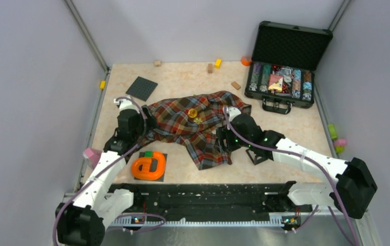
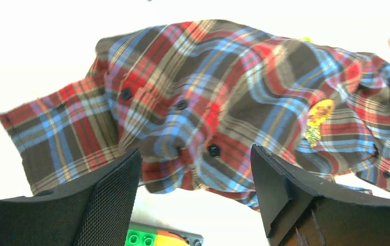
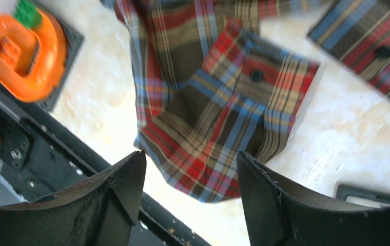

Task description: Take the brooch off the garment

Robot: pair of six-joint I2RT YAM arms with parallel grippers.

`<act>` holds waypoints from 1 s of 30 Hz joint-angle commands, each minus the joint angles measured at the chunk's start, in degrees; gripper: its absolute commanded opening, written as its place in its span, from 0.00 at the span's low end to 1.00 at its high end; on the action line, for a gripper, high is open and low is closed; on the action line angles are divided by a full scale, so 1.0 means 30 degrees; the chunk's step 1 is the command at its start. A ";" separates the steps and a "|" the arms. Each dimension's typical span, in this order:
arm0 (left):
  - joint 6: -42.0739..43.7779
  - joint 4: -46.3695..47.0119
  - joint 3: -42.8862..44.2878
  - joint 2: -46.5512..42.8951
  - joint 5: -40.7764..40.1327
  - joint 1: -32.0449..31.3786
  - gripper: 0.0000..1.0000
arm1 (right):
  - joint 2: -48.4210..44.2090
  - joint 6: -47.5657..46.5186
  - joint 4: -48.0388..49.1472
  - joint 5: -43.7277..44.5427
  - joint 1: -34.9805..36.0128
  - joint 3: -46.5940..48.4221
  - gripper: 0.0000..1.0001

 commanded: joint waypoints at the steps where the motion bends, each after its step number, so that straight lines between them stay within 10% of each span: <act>1: 0.1954 -0.0208 0.2139 -0.0108 -0.1701 -0.2109 0.82 | 0.0659 -0.0776 0.0024 0.1886 -0.0336 0.2962 0.66; 10: 0.2228 0.0893 0.5925 0.6809 0.0434 -0.4051 0.85 | 0.4941 -0.0594 0.2567 0.2677 -0.2593 0.4716 0.79; 23: 0.4288 -0.0998 1.2484 1.4429 0.6470 -0.3280 0.80 | 1.2417 0.0764 0.3269 0.2463 -0.5332 0.8427 0.58; 26: 0.4162 -0.1458 1.3016 1.5760 0.8054 -0.2941 0.80 | 1.2960 0.0690 0.3877 0.1423 -0.5615 0.8456 0.49; 29: 0.3649 -0.1143 1.2626 1.6253 1.0487 -0.2388 0.76 | 1.2975 0.0381 0.3678 0.1002 -0.5619 0.8578 0.01; 30: 0.3641 -0.0781 1.2335 1.6247 1.1200 -0.2274 0.76 | 1.2812 0.0322 0.3662 0.1009 -0.5619 0.8411 0.00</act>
